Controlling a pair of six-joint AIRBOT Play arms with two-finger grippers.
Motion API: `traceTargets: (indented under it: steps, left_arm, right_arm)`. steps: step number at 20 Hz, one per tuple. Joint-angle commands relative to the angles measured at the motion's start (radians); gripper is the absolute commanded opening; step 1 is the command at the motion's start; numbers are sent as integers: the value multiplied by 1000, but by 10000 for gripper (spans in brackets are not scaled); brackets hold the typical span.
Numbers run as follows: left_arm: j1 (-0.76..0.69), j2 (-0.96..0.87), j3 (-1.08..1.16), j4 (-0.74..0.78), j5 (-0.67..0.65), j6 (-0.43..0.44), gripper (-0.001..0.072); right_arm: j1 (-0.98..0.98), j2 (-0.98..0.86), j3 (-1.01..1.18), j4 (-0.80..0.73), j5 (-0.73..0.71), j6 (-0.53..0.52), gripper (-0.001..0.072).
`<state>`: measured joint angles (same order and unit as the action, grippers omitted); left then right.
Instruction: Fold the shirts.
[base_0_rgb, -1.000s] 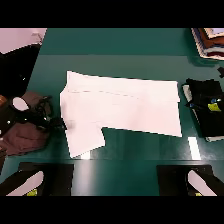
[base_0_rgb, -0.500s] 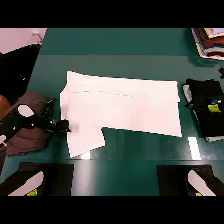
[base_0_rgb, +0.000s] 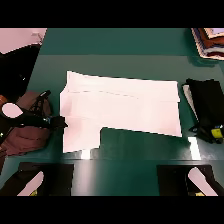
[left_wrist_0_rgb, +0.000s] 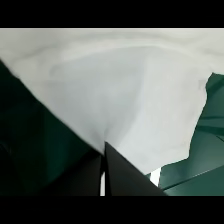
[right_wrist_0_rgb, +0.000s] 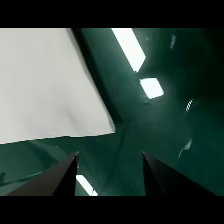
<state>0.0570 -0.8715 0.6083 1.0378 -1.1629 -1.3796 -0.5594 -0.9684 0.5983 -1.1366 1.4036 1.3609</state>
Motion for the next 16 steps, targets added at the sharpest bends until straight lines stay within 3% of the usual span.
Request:
traceTargets:
  steps: [1,7,8,10,11,12,16]
  left_arm:
    - [0,18,3,1,-4,-4,27]
    - [0,18,3,2,7,-8,27]
    - [0,18,3,1,3,-8,27]
    - [0,18,4,10,-14,-8,27]
    - [0,19,5,21,-39,-13,26]
    - [0,19,10,44,-78,-36,25]
    - [0,126,23,127,-199,-102,24]
  right_arm:
    - [-61,-90,-118,100,-82,-52,439]
    - [165,-216,-46,184,-199,-56,425]
    - [203,-230,-26,181,-201,-49,396]
    - [265,-246,3,159,-195,-50,192]
    - [291,-242,13,139,-187,-50,49]
    - [307,-229,23,108,-179,-49,15]
    - [321,-87,60,-48,-56,-44,14]
